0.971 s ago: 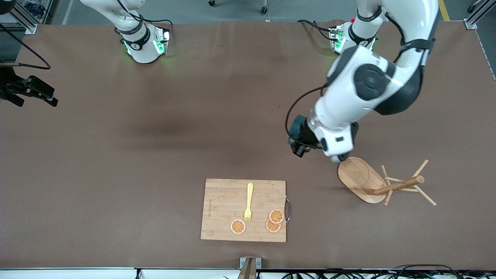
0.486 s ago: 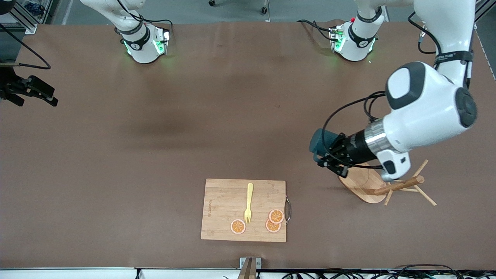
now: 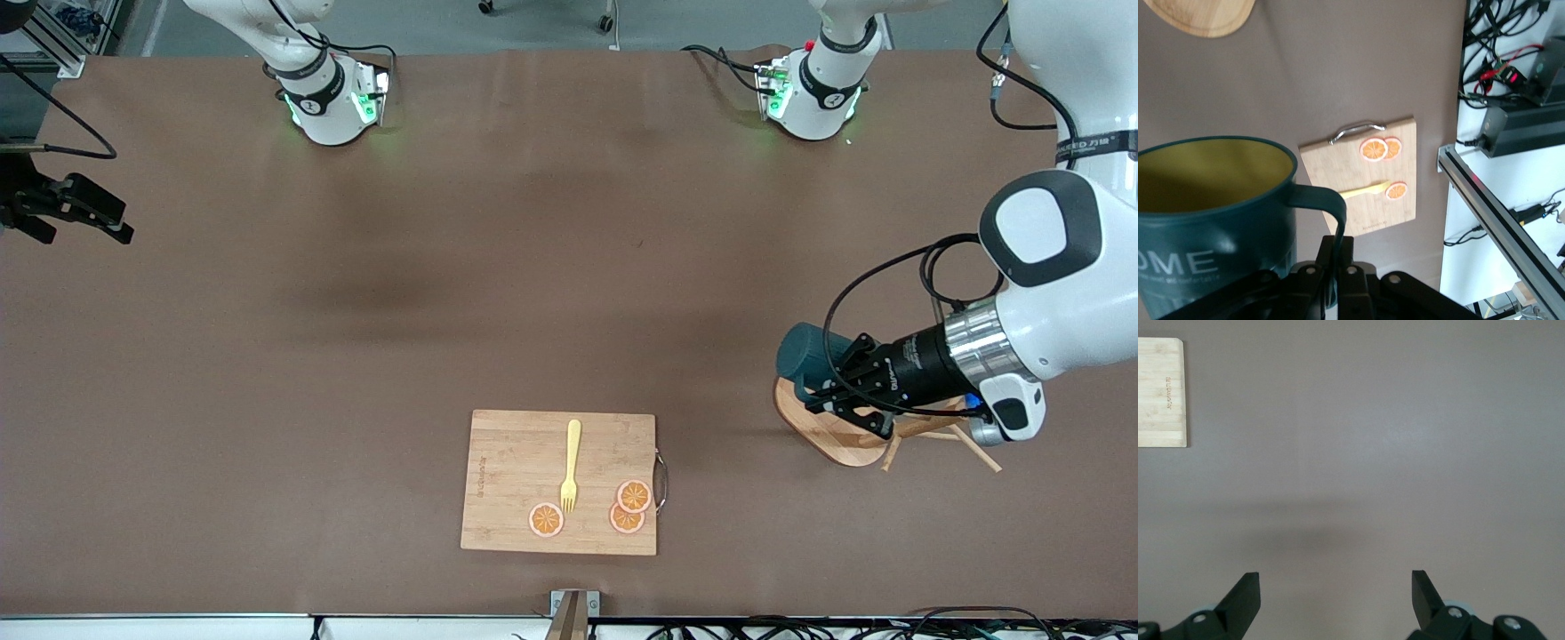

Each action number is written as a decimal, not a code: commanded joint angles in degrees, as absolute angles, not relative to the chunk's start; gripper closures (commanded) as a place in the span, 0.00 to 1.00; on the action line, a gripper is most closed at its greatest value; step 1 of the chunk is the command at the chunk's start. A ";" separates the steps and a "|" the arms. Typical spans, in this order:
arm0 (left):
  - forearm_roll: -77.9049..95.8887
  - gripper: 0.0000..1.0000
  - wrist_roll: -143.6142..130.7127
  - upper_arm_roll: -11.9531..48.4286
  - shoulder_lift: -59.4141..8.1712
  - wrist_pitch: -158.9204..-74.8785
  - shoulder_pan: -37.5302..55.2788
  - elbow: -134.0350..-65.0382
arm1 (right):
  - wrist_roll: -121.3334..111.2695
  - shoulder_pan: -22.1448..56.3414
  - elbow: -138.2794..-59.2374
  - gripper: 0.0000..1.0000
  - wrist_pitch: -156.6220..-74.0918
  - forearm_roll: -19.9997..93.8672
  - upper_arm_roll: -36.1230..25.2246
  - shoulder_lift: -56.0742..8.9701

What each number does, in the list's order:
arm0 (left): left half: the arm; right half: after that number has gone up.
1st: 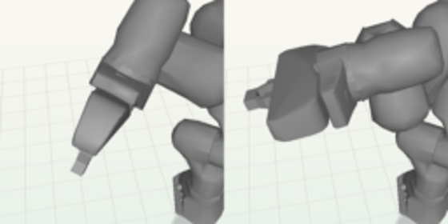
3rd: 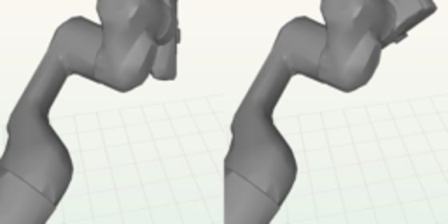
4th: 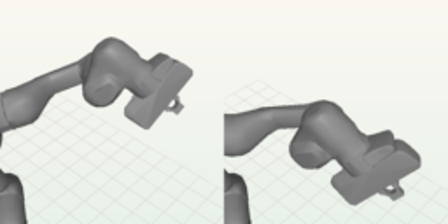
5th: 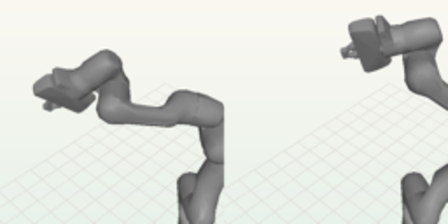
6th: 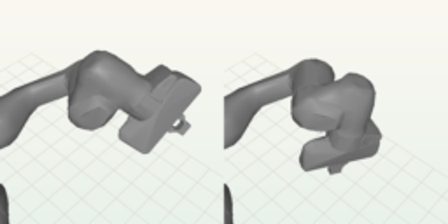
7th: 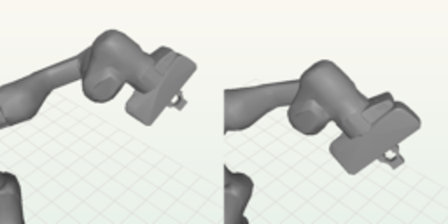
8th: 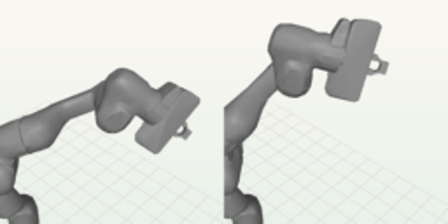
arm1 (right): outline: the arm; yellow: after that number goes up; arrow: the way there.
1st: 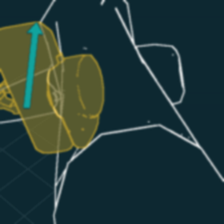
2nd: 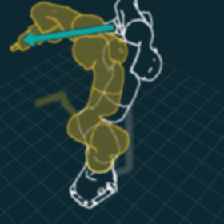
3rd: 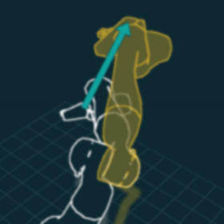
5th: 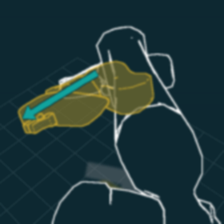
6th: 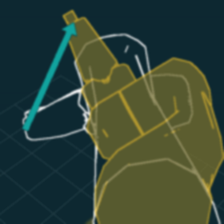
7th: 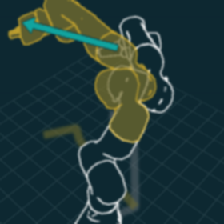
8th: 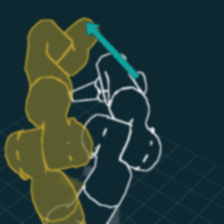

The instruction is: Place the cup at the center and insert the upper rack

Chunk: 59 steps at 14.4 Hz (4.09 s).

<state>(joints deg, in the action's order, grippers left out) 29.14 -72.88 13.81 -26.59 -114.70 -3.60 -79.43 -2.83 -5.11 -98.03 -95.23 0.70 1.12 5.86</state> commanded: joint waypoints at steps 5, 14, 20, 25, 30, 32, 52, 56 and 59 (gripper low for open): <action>31.99 1.00 -67.42 13.80 -30.23 -116.54 -5.98 -79.10 | -2.81 -5.27 -98.79 0.00 -95.27 0.09 1.23 6.94; 31.99 0.99 -64.78 13.71 -31.38 -119.36 -8.00 -79.01 | -2.81 -5.27 -98.70 0.00 -95.27 0.09 1.14 6.94; 31.99 0.99 -64.51 13.71 -31.55 -119.36 -9.40 -79.01 | -2.81 -5.27 -98.70 0.00 -95.27 0.09 1.14 6.94; 31.90 0.99 -64.42 13.71 -31.90 -119.36 -10.63 -79.10 | -2.81 -5.27 -98.61 0.00 -95.27 0.09 1.14 6.94; 31.90 0.99 -64.34 13.71 -32.96 -120.05 -12.04 -79.01 | -2.72 -5.27 -98.44 0.00 -95.28 0.26 1.06 6.94; 31.90 0.96 -64.42 13.62 -33.05 -120.59 -12.13 -79.10 | -2.72 -5.36 -98.44 0.00 -95.19 0.26 1.05 6.94; 12.66 0.00 -46.19 14.50 -19.52 -109.88 -12.39 -79.89 | -2.81 -5.10 -98.09 0.00 -95.19 0.26 1.05 6.94; 11.61 0.00 -30.18 13.80 -17.32 -103.64 -13.00 -80.07 | -2.81 -5.10 -98.09 0.00 -95.27 0.26 1.05 6.94; 9.76 0.00 -23.92 13.80 -14.69 -102.66 -13.18 -82.17 | -2.81 -5.10 -98.09 0.00 -95.19 0.26 1.05 6.94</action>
